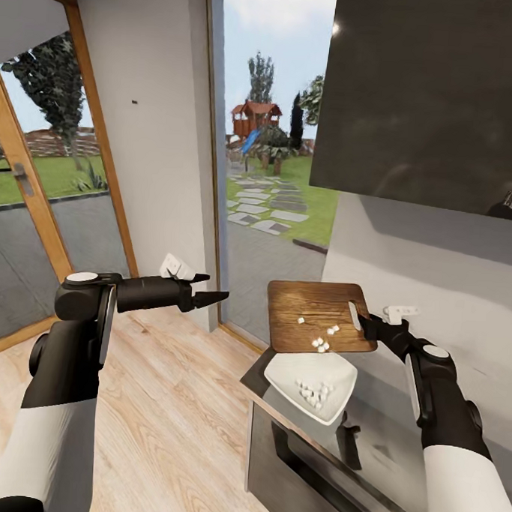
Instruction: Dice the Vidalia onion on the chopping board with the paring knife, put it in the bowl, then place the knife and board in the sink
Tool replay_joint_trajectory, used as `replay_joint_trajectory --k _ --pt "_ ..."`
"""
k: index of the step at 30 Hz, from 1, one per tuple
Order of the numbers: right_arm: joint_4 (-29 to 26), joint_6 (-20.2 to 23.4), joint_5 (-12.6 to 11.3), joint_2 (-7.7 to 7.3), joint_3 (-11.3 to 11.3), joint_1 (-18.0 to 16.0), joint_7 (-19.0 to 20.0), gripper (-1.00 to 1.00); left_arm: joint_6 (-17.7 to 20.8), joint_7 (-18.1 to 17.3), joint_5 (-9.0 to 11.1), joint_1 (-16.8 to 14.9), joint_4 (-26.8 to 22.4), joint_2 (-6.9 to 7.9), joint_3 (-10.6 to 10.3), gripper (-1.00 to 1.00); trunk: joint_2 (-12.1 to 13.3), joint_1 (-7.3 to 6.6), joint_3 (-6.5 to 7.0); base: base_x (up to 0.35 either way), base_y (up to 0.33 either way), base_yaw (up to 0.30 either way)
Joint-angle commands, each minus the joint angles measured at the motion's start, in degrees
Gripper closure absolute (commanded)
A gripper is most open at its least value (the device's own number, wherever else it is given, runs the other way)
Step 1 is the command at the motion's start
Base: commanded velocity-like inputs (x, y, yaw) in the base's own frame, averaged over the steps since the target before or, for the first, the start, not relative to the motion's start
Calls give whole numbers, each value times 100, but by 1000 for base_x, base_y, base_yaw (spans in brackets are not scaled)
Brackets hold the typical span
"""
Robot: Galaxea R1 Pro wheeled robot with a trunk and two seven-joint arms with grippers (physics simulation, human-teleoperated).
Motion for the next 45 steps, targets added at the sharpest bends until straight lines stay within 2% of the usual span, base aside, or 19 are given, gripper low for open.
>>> replay_joint_trajectory --k 1,5,7,10,28,32,45 --pt "6 17 58 3 -12 -7 52 100 53 -58 -57 -8 -6 -7 13 -100 -13 4 -13 0 0 0" --pt "175 -43 58 4 -12 -7 52 100 57 -58 -57 -8 -6 -7 14 -100 -13 4 -13 0 0 0" --pt "259 -305 58 4 -12 -7 52 100 54 -58 -57 -8 -6 -7 14 -100 -13 4 -13 0 0 0" --pt "358 -451 58 4 -12 -7 52 100 53 -58 -57 -8 -6 -7 15 -100 -13 4 -13 0 0 0" --pt "377 -500 50 4 -12 -7 61 100 57 -58 -57 -8 -6 -7 14 -100 -13 4 -13 0 0 0" --pt "377 -835 49 3 -12 -7 59 100 53 -58 -57 -8 -6 -7 13 -100 -13 4 -13 0 0 0" --pt "377 -922 49 3 -12 2 68 100 58 -58 -57 -8 -6 -7 14 -100 -13 4 -13 0 0 0"
